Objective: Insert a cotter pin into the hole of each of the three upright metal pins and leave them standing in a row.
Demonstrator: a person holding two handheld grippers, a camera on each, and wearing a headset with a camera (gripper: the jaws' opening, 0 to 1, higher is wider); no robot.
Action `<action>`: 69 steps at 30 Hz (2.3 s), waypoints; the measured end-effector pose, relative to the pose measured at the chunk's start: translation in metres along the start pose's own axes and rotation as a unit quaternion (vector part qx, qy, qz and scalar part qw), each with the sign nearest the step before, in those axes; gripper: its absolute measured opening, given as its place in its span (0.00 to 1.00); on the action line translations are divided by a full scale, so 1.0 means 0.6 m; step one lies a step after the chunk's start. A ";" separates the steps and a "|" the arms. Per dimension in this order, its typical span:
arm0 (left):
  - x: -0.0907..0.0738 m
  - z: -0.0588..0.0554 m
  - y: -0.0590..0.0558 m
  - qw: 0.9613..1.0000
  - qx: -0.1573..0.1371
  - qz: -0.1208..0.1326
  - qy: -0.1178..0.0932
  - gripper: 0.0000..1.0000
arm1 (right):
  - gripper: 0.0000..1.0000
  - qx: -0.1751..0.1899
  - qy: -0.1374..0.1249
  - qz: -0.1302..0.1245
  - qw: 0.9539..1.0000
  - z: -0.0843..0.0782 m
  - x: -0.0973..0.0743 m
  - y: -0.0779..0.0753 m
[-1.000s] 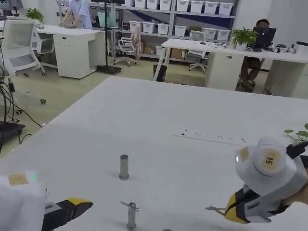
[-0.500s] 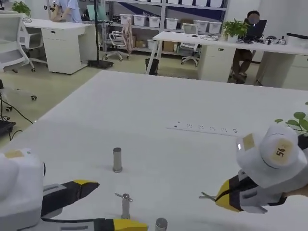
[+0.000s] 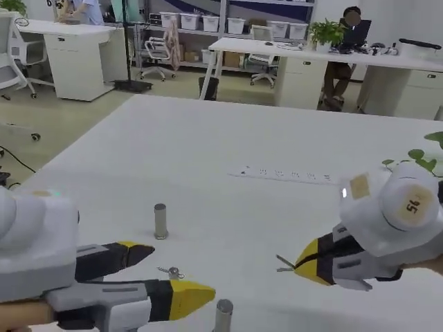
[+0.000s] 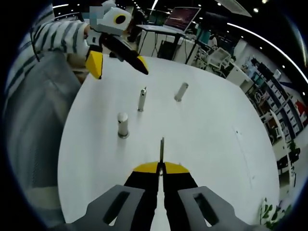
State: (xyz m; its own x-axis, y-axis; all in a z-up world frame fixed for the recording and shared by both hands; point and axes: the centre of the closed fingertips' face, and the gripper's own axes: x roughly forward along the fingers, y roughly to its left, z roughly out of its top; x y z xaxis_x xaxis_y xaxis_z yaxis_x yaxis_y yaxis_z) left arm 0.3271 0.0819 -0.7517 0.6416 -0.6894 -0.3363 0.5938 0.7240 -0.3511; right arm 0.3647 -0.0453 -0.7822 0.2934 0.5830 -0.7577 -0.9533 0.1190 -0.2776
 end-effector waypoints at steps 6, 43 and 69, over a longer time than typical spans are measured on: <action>0.011 0.013 -0.011 1.000 -0.002 -0.007 -0.003 0.67 | 0.02 -0.014 -0.023 -0.022 0.999 0.018 -0.011 0.002; 0.075 -0.003 -0.095 0.991 -0.068 -0.100 0.052 0.21 | 0.03 -0.105 -0.075 -0.089 0.988 0.084 -0.009 0.073; 0.069 -0.027 -0.108 0.984 -0.094 -0.119 0.090 0.02 | 0.03 -0.133 -0.065 -0.084 0.985 0.088 -0.006 0.095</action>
State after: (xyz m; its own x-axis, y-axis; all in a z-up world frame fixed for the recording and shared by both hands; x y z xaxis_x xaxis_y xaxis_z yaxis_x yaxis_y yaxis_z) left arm 0.3075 0.0061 -0.7573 0.3890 -0.8440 -0.3692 0.6052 0.5363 -0.5883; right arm 0.3054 0.0016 -0.7642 0.4178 0.6735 -0.6097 -0.8341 0.0183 -0.5513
